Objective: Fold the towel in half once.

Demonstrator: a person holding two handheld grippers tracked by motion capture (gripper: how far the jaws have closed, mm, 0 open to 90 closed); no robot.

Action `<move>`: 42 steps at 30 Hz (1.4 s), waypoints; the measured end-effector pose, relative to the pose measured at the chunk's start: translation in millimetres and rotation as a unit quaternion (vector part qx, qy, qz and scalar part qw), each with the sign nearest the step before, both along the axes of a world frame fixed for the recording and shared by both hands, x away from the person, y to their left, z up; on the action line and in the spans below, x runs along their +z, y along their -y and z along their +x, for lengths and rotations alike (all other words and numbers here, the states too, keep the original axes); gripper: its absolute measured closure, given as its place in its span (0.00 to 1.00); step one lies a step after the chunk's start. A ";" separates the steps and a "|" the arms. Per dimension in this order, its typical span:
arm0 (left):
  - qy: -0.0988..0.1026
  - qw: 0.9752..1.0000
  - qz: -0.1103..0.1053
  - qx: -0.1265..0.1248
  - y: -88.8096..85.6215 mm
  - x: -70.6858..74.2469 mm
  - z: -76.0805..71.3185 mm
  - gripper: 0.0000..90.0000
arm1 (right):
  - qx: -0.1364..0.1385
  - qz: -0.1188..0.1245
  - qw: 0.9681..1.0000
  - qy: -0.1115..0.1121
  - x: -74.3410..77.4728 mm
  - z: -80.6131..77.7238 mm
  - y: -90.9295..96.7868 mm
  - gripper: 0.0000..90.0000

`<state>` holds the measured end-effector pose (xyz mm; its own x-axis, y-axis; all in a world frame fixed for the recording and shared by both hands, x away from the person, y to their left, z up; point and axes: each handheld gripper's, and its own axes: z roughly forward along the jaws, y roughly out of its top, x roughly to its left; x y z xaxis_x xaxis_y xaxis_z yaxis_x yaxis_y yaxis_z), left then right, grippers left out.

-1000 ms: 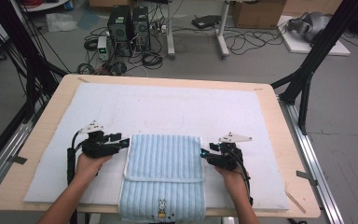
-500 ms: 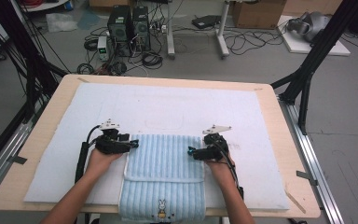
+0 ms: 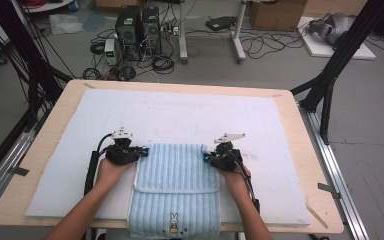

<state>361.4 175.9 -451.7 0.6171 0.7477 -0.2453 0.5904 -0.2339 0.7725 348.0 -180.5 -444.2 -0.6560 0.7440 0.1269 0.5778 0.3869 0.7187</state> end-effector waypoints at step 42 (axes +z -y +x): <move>0.053 0.996 -0.002 0.070 18.1 18.9 117.7 0.85 | -0.115 -0.011 0.989 0.095 11.6 112.4 1.8 0.91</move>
<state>479.1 157.7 -432.7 0.5304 0.8269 -0.1870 0.5312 -0.1523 0.8334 460.4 -182.3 -432.5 -0.4804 0.8771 0.0001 0.5068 0.2775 0.8162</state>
